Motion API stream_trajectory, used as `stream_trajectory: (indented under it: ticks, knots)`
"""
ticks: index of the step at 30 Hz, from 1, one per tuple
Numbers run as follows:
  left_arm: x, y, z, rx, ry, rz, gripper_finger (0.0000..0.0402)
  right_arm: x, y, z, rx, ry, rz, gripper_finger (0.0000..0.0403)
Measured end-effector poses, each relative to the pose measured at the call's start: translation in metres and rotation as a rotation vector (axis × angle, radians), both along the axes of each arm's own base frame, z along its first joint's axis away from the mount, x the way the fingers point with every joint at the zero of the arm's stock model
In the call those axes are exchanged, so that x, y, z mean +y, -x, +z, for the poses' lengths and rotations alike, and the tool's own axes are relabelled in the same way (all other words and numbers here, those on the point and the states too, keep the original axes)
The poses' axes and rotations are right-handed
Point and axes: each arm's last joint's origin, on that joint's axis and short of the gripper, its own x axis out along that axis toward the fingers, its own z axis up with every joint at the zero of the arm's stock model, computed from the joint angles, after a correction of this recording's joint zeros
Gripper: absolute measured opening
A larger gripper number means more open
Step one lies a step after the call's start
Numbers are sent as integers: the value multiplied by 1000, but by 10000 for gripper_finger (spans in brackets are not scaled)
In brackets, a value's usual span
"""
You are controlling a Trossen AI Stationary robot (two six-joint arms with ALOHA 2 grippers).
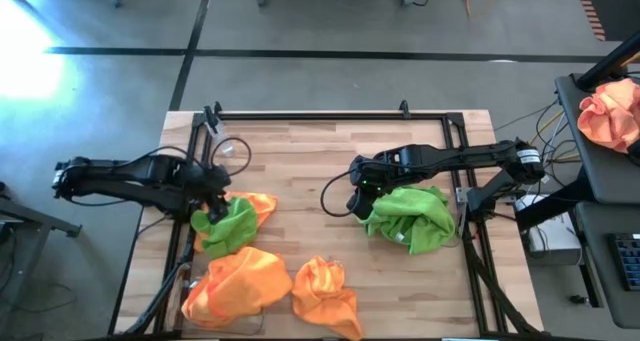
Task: Sort microfiber towel by color & place in baskets
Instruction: Put the green towel into the right transparent bin
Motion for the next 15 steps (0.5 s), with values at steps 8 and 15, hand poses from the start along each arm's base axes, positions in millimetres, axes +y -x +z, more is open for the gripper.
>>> stream_trajectory:
  ticks: [8, 15]
  knots:
    - [-1, 6, 0, -11, 24, -2, 174, 0, 0, 0, 0, 0, 0, 86]
    - [-4, 4, -15, 47, 122, -41, 174, 0, 0, 0, 0, 0, 0, 86]
